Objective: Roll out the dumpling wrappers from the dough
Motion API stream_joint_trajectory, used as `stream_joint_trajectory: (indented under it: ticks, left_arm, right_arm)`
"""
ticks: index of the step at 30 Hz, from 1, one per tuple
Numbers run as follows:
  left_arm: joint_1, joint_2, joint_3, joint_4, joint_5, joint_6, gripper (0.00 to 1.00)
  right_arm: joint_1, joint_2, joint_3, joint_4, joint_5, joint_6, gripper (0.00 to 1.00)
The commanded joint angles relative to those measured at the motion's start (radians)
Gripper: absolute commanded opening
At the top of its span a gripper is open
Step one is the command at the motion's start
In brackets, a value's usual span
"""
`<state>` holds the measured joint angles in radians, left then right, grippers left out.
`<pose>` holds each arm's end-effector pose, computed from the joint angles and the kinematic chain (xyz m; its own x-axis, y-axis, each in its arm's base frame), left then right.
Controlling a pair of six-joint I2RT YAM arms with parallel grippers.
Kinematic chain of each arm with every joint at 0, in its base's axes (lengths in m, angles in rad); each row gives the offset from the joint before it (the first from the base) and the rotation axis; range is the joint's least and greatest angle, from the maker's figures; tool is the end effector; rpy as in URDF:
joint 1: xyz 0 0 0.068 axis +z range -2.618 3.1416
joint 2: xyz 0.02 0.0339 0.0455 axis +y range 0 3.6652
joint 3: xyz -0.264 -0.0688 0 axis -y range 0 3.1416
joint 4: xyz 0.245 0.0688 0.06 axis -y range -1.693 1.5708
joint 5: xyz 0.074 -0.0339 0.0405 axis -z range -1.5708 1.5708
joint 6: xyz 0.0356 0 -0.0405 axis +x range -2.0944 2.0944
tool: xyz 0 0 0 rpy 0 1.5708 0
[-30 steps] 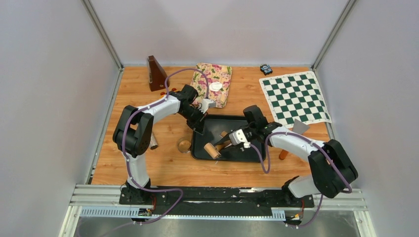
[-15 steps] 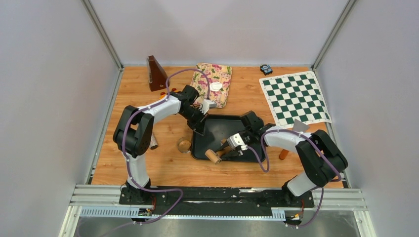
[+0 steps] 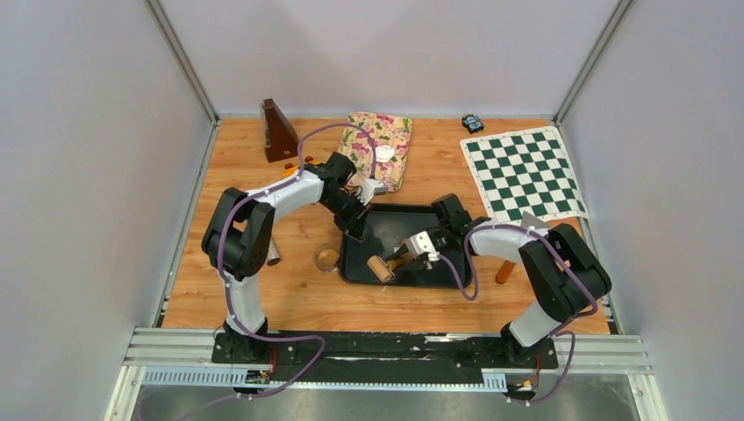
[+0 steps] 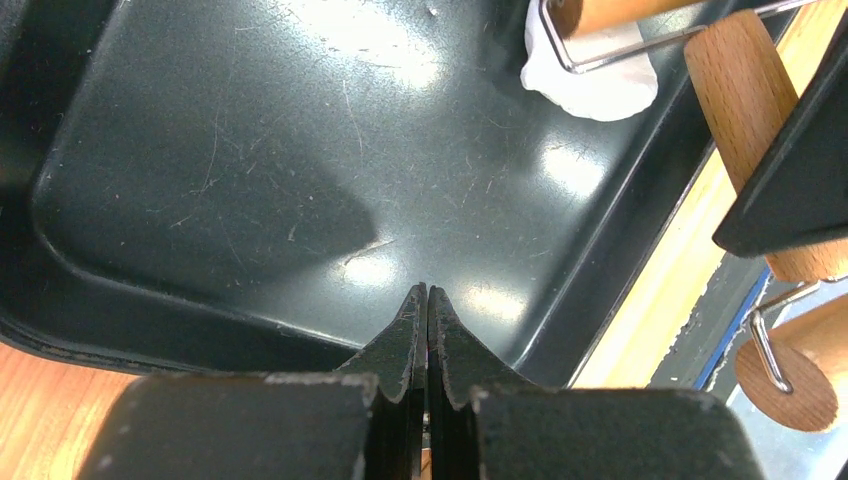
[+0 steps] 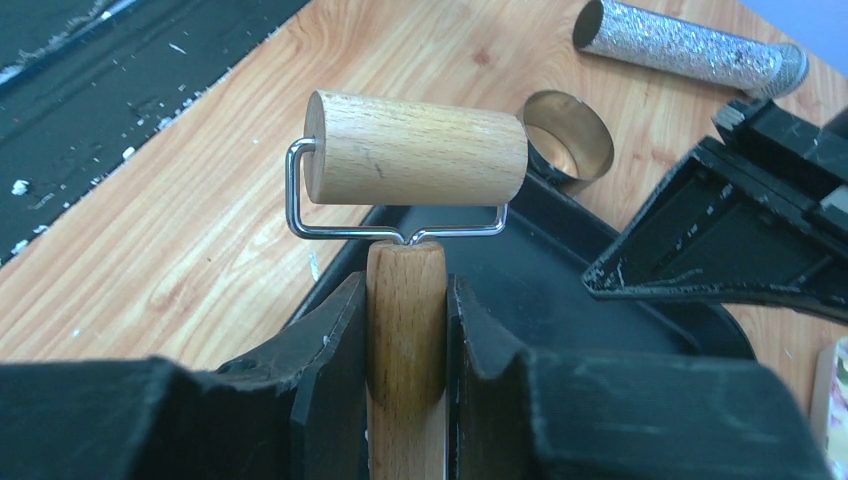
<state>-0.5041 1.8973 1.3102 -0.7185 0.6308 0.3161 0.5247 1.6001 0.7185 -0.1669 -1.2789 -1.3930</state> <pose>0.3128 -0.1965 0.1786 -0.6398 0.6396 -0.4260 0.7621 0.4562 -0.4595 0.2182 0.1657 0.1534 0.4162 -0.0864 -0.9052 -0.8369 -0.4256 -0.3442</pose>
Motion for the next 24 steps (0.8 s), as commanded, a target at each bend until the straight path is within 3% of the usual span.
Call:
stream_joint_trajectory:
  ticks: [1,14,24]
  left_arm:
    - [-0.01,-0.039,0.029,-0.008,0.007,0.033,0.0]
    - [-0.017,-0.055,0.022,-0.005,0.007,0.034,0.0]
    - [-0.018,-0.079,0.016,-0.004,0.006,0.035,0.0]
  right_arm:
    - [-0.02,0.01,0.002,0.039,0.027,0.05,0.0]
    - [-0.07,-0.029,-0.015,0.118,0.065,0.095,0.0]
    - [-0.069,-0.096,-0.017,0.121,-0.018,0.149,0.0]
